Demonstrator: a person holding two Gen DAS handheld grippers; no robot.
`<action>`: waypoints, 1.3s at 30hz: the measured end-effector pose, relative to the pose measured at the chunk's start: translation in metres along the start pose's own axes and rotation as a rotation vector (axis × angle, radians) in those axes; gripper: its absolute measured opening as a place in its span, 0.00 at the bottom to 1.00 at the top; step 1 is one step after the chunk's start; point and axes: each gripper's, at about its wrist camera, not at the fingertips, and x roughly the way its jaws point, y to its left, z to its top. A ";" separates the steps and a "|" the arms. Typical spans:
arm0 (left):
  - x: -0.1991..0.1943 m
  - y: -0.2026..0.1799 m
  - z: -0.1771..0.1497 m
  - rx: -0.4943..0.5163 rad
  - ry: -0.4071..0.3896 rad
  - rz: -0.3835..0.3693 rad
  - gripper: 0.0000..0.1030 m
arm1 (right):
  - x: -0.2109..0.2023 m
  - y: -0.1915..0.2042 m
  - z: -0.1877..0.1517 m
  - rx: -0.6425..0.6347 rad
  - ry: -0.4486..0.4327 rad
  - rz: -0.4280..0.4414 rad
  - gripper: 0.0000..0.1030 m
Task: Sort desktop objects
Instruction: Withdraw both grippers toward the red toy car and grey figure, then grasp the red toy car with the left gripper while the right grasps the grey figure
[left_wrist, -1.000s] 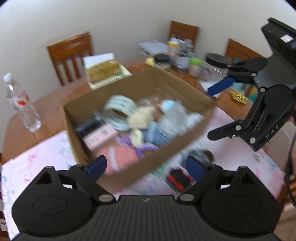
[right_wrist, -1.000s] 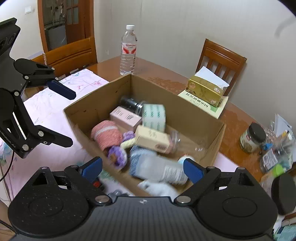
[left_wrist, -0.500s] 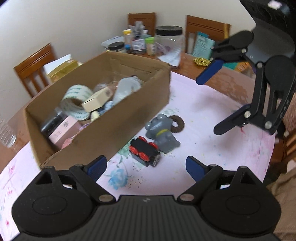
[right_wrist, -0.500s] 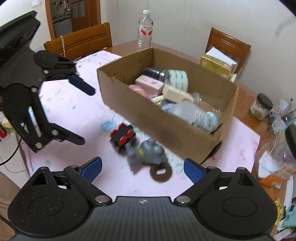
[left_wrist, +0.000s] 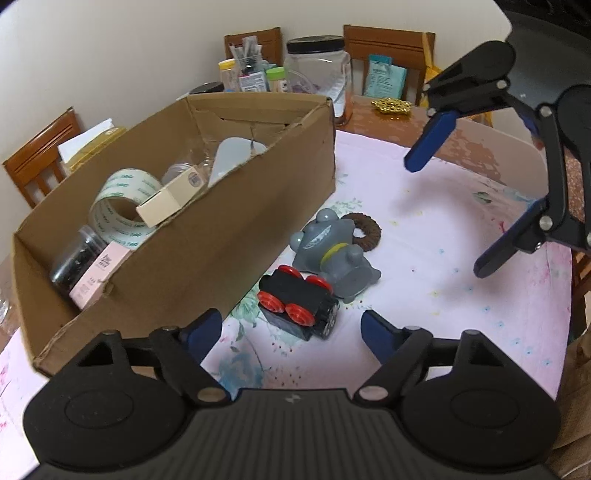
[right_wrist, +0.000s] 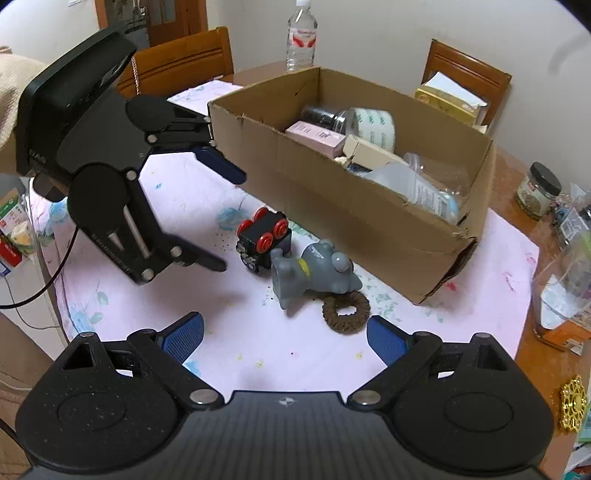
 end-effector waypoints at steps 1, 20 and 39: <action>0.002 0.001 -0.001 0.001 -0.006 -0.009 0.78 | 0.003 -0.001 0.001 -0.004 0.003 0.003 0.94; 0.025 0.011 -0.009 0.104 -0.042 -0.146 0.63 | 0.065 -0.027 0.023 -0.132 0.027 0.043 0.93; 0.031 0.021 -0.007 0.032 -0.024 -0.207 0.51 | 0.082 -0.037 0.027 -0.117 0.049 0.073 0.75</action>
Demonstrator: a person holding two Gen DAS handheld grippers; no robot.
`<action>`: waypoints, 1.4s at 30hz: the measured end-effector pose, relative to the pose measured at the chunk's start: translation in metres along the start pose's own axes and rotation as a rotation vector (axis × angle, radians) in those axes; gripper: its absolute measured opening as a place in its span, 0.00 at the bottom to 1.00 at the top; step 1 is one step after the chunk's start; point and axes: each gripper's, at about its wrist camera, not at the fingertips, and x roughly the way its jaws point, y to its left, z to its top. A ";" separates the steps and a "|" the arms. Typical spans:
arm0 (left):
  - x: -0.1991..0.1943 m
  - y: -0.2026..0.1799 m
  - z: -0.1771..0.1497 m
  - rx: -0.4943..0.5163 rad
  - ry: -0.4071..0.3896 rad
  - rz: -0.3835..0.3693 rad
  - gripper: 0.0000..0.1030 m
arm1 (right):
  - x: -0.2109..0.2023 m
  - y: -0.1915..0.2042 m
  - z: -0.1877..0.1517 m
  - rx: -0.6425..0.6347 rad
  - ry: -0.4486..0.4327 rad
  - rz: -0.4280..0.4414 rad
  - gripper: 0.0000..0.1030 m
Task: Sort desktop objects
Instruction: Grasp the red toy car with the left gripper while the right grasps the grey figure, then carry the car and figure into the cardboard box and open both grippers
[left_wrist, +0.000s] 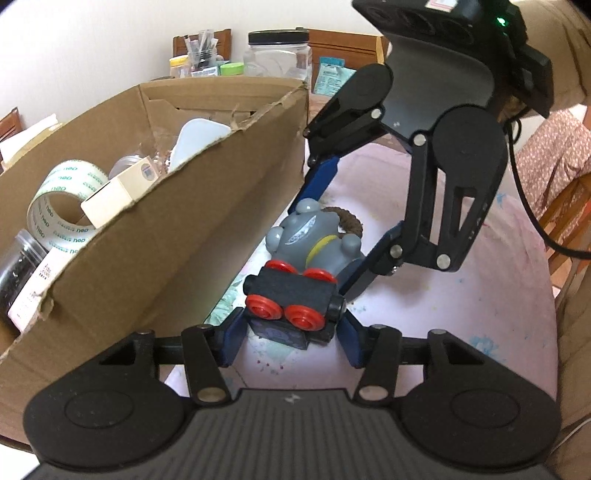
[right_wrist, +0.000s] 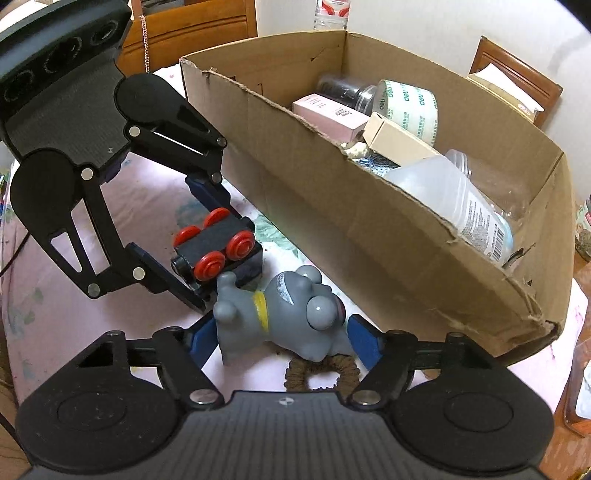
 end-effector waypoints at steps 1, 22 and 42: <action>-0.002 0.000 0.001 -0.006 0.003 0.001 0.51 | -0.001 0.000 0.000 0.006 -0.001 0.002 0.75; -0.060 -0.023 0.021 -0.100 -0.034 0.097 0.51 | -0.057 0.031 0.007 -0.075 -0.053 -0.025 0.54; -0.070 -0.026 0.021 -0.138 -0.023 0.108 0.51 | -0.013 0.021 -0.005 0.221 0.042 -0.018 0.80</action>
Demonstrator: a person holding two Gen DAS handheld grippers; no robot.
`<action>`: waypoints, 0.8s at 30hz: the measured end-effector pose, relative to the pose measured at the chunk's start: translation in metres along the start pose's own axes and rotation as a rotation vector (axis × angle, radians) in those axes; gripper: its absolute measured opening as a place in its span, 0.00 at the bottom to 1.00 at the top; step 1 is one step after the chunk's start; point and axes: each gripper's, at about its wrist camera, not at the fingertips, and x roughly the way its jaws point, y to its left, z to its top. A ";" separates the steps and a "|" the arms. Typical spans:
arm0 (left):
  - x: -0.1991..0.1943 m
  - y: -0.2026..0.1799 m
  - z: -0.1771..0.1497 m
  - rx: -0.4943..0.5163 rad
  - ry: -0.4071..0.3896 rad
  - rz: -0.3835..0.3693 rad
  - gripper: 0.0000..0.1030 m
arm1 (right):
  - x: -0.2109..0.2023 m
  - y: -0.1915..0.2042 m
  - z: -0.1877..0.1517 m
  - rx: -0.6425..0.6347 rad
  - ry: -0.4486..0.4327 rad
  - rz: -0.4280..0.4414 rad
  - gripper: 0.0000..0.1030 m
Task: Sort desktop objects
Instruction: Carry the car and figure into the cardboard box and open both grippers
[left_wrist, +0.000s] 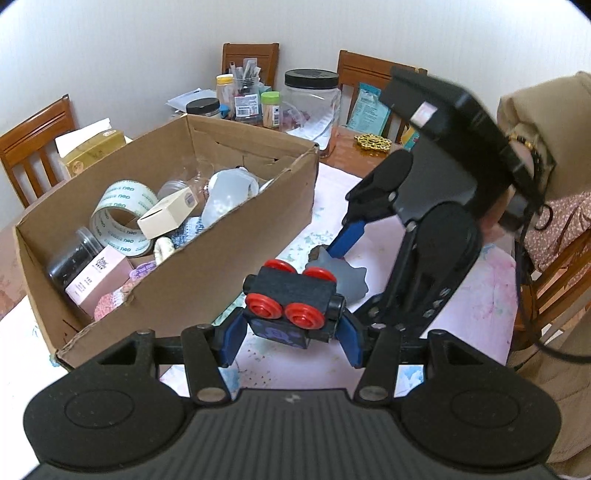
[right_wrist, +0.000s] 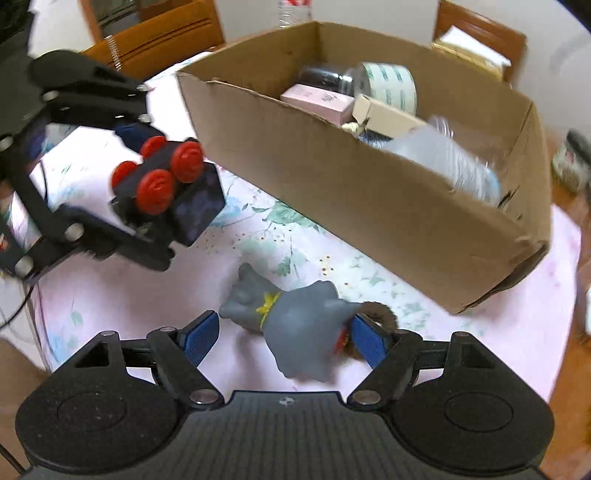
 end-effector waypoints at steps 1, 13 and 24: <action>0.000 0.001 0.000 -0.003 0.001 0.002 0.51 | 0.003 0.000 0.001 0.014 0.002 -0.005 0.80; -0.012 0.012 0.008 -0.029 0.036 0.026 0.51 | -0.009 0.011 0.014 0.012 0.003 -0.042 0.76; -0.041 0.028 0.044 -0.034 0.013 0.094 0.51 | -0.069 0.015 0.052 -0.053 -0.115 -0.105 0.76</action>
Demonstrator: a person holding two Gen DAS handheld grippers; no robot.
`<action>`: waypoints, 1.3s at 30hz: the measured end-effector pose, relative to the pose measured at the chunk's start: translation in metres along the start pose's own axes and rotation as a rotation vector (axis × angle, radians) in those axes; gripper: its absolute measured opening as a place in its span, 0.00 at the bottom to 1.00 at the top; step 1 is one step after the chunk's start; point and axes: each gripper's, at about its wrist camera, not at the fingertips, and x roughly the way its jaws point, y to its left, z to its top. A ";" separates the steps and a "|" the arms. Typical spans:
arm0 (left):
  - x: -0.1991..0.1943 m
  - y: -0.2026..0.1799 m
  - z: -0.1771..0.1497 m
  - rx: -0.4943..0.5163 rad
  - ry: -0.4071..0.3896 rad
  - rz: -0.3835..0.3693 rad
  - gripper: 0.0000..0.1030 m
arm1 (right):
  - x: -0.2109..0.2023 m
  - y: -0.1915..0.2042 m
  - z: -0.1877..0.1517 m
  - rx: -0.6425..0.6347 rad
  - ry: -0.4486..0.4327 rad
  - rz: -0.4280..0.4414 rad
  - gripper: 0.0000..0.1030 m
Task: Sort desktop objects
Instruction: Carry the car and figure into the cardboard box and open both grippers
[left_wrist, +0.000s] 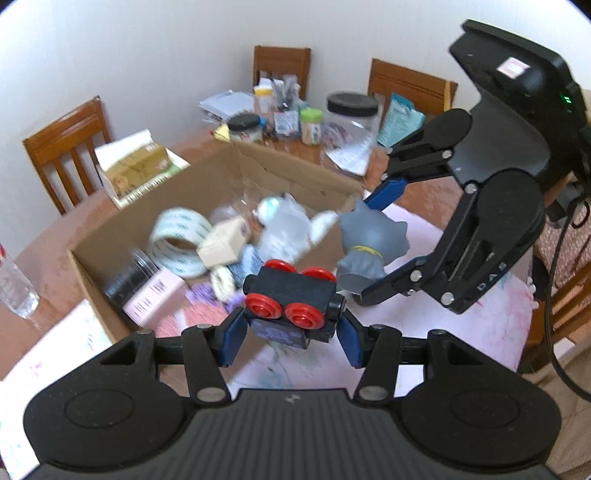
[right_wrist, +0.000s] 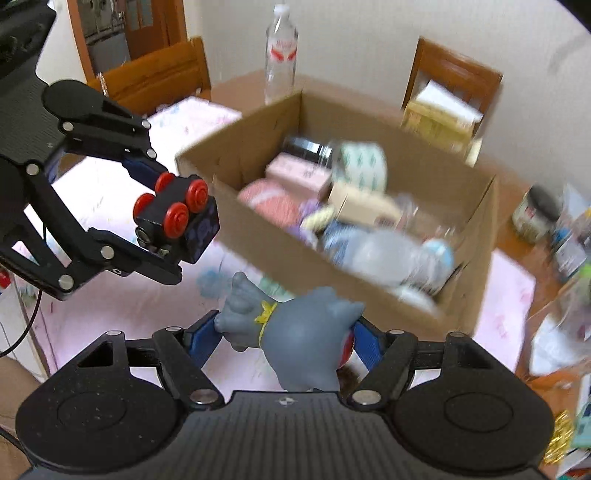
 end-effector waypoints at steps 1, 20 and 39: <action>-0.002 0.003 0.004 0.002 -0.009 0.015 0.51 | -0.004 -0.001 0.004 -0.003 -0.014 -0.006 0.76; 0.016 0.065 0.031 -0.090 -0.029 0.194 0.81 | -0.001 -0.022 0.061 -0.010 -0.119 -0.037 0.76; -0.010 0.054 0.008 -0.115 0.045 0.147 0.85 | 0.024 -0.022 0.082 -0.045 -0.104 -0.008 0.77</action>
